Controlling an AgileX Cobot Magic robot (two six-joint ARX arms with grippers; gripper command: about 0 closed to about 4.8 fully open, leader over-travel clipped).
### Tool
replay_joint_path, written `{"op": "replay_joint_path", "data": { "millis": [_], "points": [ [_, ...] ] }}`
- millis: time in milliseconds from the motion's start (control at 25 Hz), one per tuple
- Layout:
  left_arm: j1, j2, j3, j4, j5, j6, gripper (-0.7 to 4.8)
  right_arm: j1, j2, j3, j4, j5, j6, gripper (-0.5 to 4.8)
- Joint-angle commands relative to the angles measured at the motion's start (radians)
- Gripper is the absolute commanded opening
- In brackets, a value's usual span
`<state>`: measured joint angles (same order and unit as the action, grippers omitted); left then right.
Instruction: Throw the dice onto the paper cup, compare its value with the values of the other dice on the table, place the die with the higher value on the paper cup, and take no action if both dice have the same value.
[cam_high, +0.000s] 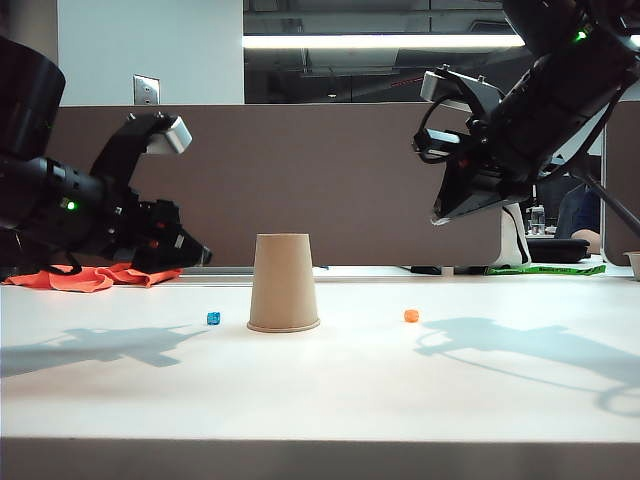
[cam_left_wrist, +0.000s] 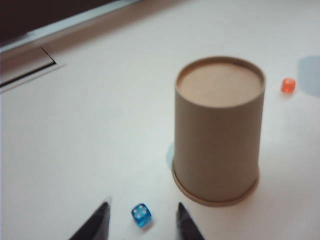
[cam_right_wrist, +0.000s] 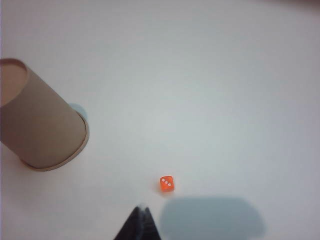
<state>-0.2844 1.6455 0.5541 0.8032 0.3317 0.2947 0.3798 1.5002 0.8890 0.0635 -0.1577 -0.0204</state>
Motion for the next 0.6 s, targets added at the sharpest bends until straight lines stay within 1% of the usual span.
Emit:
{"op": "replay_joint_path", "data": {
  "millis": [40, 80, 240, 280, 360, 441, 601],
  "points": [
    [0.000, 0.000, 0.001, -0.010, 0.031, 0.024, 1.61, 0.000, -0.005, 0.002, 0.021, 0.002, -0.007, -0.06],
    [-0.002, 0.002, 0.001, -0.009, 0.032, 0.039, 1.61, 0.000, -0.005, 0.002, 0.018, 0.003, -0.007, -0.06],
    [-0.002, 0.006, 0.001, -0.028, 0.032, 0.052, 1.62, 0.000, -0.005, 0.002, -0.007, 0.008, -0.007, -0.06],
    [-0.002, 0.006, 0.001, -0.033, 0.032, 0.055, 1.64, 0.000, -0.005, 0.002, -0.024, 0.017, -0.007, -0.07],
    [-0.002, 0.012, 0.001, -0.040, 0.032, 0.061, 1.84, 0.000, -0.005, 0.002, -0.060, 0.056, -0.007, -0.07],
    [-0.002, 0.021, 0.001, -0.040, 0.032, 0.061, 1.84, 0.000, -0.005, 0.002, -0.109, 0.089, -0.012, -0.06],
    [-0.002, 0.032, 0.001, -0.039, 0.032, 0.061, 1.86, 0.000, -0.005, 0.002, -0.121, 0.092, -0.014, -0.06]
  ]
}}
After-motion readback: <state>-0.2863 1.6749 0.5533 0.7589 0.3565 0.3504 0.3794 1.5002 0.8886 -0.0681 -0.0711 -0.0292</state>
